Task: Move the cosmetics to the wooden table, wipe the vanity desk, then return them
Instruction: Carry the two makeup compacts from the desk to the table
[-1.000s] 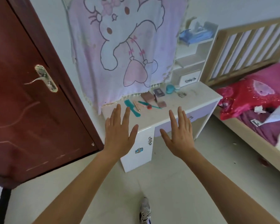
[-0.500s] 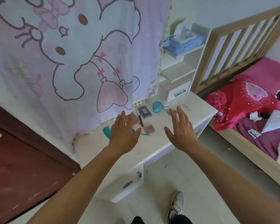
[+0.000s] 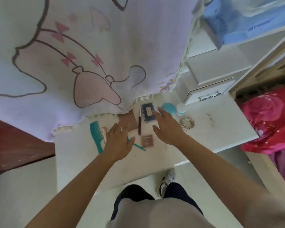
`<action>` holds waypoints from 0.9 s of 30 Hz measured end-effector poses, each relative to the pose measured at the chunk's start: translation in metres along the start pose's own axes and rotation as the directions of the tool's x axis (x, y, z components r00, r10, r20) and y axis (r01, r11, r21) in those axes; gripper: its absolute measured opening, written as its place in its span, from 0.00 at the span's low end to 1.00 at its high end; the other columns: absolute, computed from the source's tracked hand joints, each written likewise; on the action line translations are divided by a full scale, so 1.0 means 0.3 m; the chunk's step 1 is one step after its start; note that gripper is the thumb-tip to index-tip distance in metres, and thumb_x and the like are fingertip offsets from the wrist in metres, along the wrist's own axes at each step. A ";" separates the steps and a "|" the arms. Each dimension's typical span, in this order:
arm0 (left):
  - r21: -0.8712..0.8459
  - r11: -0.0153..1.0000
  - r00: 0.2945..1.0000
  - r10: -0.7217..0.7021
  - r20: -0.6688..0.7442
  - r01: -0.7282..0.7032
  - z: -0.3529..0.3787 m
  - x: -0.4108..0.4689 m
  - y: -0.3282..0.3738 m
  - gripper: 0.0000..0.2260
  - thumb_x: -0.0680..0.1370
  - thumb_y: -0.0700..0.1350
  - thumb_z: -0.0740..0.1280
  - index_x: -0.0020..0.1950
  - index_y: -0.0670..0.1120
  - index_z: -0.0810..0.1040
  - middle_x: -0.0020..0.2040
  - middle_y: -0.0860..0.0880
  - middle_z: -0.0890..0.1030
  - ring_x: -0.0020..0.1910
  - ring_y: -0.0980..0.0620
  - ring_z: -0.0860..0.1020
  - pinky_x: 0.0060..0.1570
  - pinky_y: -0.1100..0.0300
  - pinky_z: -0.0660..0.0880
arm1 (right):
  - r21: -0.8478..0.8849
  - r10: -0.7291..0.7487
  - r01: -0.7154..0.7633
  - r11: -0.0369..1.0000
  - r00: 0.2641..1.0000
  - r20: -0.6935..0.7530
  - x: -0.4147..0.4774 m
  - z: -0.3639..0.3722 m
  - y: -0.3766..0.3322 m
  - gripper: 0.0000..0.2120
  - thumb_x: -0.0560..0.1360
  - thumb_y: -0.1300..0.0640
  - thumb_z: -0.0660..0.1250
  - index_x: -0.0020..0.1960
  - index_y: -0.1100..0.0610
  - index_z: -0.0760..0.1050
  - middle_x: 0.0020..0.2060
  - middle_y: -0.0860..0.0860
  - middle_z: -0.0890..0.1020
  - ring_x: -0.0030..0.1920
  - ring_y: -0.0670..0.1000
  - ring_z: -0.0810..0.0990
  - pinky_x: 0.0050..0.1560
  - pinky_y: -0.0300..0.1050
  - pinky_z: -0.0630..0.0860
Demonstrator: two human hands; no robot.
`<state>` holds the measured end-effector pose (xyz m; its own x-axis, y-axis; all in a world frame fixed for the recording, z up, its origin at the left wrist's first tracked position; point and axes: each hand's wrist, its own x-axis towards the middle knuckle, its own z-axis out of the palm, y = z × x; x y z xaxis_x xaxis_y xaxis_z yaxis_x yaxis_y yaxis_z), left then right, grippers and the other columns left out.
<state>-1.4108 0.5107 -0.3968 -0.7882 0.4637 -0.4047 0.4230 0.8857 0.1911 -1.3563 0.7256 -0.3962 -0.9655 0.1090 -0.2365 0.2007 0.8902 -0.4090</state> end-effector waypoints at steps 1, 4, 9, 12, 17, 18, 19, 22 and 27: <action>-0.009 1.000 1.000 -0.007 0.002 0.007 0.017 0.024 0.002 0.28 0.82 0.57 0.55 0.78 0.46 0.55 0.78 0.42 0.54 0.77 0.40 0.52 0.74 0.41 0.52 | 0.007 -0.015 0.014 1.000 0.999 0.040 0.035 0.018 0.010 0.29 0.80 0.54 0.61 0.78 0.57 0.56 0.77 0.57 0.58 0.74 0.61 0.62 0.65 0.58 0.72; -0.071 0.997 0.999 -0.034 0.013 0.035 0.080 0.092 -0.005 0.26 0.82 0.55 0.56 0.77 0.45 0.58 0.78 0.43 0.56 0.77 0.42 0.52 0.74 0.43 0.51 | 0.024 -0.049 0.046 0.999 0.991 0.121 0.113 0.098 0.034 0.26 0.80 0.55 0.62 0.76 0.58 0.61 0.76 0.57 0.61 0.73 0.61 0.63 0.65 0.58 0.71; -0.076 0.997 1.000 0.014 0.006 -0.013 0.184 0.188 -0.013 0.27 0.82 0.53 0.56 0.79 0.47 0.52 0.80 0.43 0.48 0.78 0.40 0.44 0.74 0.40 0.49 | -0.023 -0.042 0.044 0.999 0.996 0.075 0.167 0.258 0.055 0.34 0.77 0.58 0.65 0.79 0.58 0.55 0.78 0.62 0.55 0.77 0.65 0.54 0.71 0.60 0.64; -0.020 0.999 0.999 0.045 0.010 -0.045 0.217 0.225 -0.029 0.27 0.82 0.54 0.54 0.79 0.49 0.50 0.80 0.44 0.45 0.78 0.39 0.41 0.73 0.38 0.48 | -0.070 -0.016 0.021 0.997 0.997 0.077 0.172 0.320 0.062 0.34 0.78 0.56 0.63 0.79 0.60 0.53 0.78 0.63 0.51 0.77 0.68 0.51 0.72 0.63 0.62; -0.095 0.995 1.000 0.025 -0.005 -0.026 0.231 0.203 -0.046 0.23 0.80 0.54 0.53 0.72 0.46 0.67 0.75 0.40 0.61 0.76 0.34 0.52 0.70 0.36 0.60 | -0.096 0.048 -0.041 0.994 0.997 0.067 0.121 0.346 0.063 0.29 0.80 0.50 0.60 0.78 0.58 0.58 0.78 0.60 0.57 0.75 0.70 0.56 0.71 0.64 0.61; -0.119 0.993 0.999 0.022 -0.030 -0.025 0.232 0.194 -0.046 0.21 0.80 0.53 0.53 0.67 0.44 0.72 0.72 0.38 0.65 0.74 0.33 0.56 0.67 0.36 0.64 | -0.079 0.065 -0.061 0.995 0.997 0.051 0.111 0.346 0.060 0.27 0.80 0.49 0.61 0.76 0.58 0.62 0.75 0.61 0.62 0.74 0.69 0.60 0.71 0.64 0.63; -0.129 0.991 0.998 0.019 -0.062 -0.027 0.235 0.189 -0.047 0.19 0.79 0.53 0.55 0.61 0.42 0.74 0.69 0.38 0.68 0.72 0.33 0.59 0.64 0.37 0.67 | -0.068 0.074 -0.071 0.995 0.997 0.034 0.106 0.345 0.059 0.25 0.78 0.49 0.62 0.72 0.59 0.67 0.72 0.61 0.67 0.72 0.69 0.63 0.70 0.64 0.65; -0.145 0.989 0.995 -0.026 -0.101 0.011 0.234 0.205 -0.048 0.15 0.79 0.53 0.61 0.56 0.43 0.73 0.66 0.38 0.68 0.69 0.35 0.62 0.59 0.39 0.71 | -0.050 0.109 -0.110 0.993 0.994 -0.031 0.123 0.339 0.050 0.21 0.75 0.46 0.66 0.61 0.59 0.72 0.61 0.60 0.72 0.65 0.64 0.70 0.60 0.61 0.74; -0.165 0.980 0.989 -0.124 -0.079 0.110 0.224 0.269 -0.045 0.25 0.76 0.54 0.66 0.67 0.43 0.65 0.74 0.38 0.57 0.74 0.37 0.54 0.62 0.42 0.70 | -0.074 0.205 -0.209 0.975 0.977 -0.051 0.198 0.356 0.020 0.33 0.76 0.48 0.67 0.76 0.57 0.59 0.73 0.64 0.61 0.70 0.64 0.66 0.63 0.59 0.71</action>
<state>-1.4501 0.5348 -0.4921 -0.8672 0.3505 -0.3536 0.2542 0.9224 0.2908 -1.3947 0.6900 -0.5069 -0.9110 0.3118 -0.2699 0.3848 0.8780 -0.2847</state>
